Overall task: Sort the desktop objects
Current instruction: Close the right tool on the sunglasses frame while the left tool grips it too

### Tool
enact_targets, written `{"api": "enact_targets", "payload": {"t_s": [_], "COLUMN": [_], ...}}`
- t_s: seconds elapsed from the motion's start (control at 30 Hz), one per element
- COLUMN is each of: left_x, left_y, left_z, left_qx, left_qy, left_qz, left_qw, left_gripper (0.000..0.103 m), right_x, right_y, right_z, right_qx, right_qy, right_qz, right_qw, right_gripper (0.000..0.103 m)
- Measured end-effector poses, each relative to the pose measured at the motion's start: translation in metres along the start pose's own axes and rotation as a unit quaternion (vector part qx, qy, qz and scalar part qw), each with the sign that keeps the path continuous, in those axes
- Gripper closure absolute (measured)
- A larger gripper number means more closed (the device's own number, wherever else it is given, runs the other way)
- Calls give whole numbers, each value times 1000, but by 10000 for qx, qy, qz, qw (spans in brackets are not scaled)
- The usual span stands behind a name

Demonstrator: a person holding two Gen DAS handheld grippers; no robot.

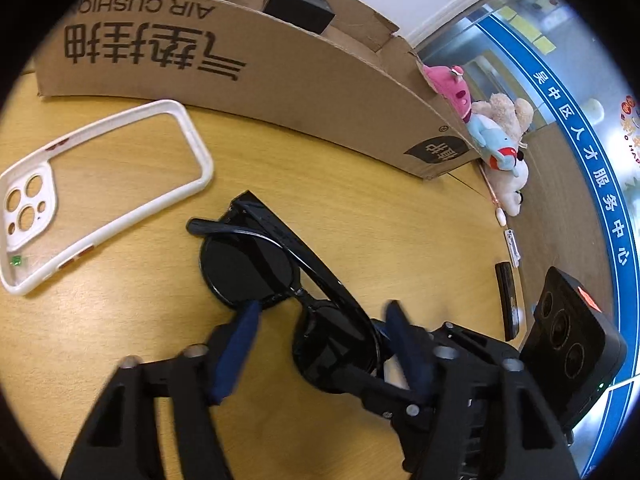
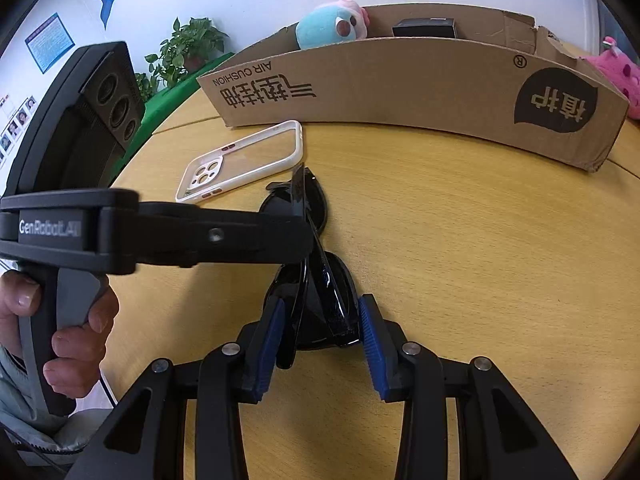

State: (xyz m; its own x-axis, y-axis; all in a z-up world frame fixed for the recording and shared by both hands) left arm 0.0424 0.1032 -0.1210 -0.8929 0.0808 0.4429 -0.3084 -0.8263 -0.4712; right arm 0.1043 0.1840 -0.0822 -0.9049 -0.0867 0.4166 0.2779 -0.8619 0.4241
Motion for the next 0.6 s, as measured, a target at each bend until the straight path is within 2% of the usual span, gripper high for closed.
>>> {"api": "enact_targets", "payload": {"t_s": [0.07,0.13,0.27,0.3,0.4,0.6], "left_x": [1,0,1,3,7,14], "left_y": [1,-1,-6,-9,-11,-22], "left_z": [-2,-5,-10,-9,-9,-2], "left_qx": [43,-210,-87,-161,-114,35], "left_qy": [9,29,57,27,-7,-135], "left_qz": [13,163,123,111,46,-251], "left_qw": [10000,9996,9999,9998,9999,9996], "left_gripper": [55,68,76,86,93,96], "right_x": [1,2,3,4,4,7], "right_y": [0,1,6,7,9,9], "right_z": [-1,-2,-6,-7,-9,-6], "right_qx": [74,134,304,318,359,489], "right_qy": [6,23,61,65,77,35], "right_qz": [-8,6,30,45,56,-87], "right_qw": [10000,9999,9995,9995,9993,9988], "right_gripper": [62,61,54,54,54,54]}}
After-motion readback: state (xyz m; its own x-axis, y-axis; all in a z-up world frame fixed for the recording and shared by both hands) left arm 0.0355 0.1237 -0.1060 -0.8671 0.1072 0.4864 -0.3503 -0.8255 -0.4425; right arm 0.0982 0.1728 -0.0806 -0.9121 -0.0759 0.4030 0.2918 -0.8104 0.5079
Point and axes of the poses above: each gripper's, at about its wrist camera, not at the fingertips, and z roughly against the way its jaws point, y to its left, x to its top, the point moved 10 cm from there along -z, roughly the way its jaws point, and after that the axes turned 14 degrees about -z, right-handed, at the moved point
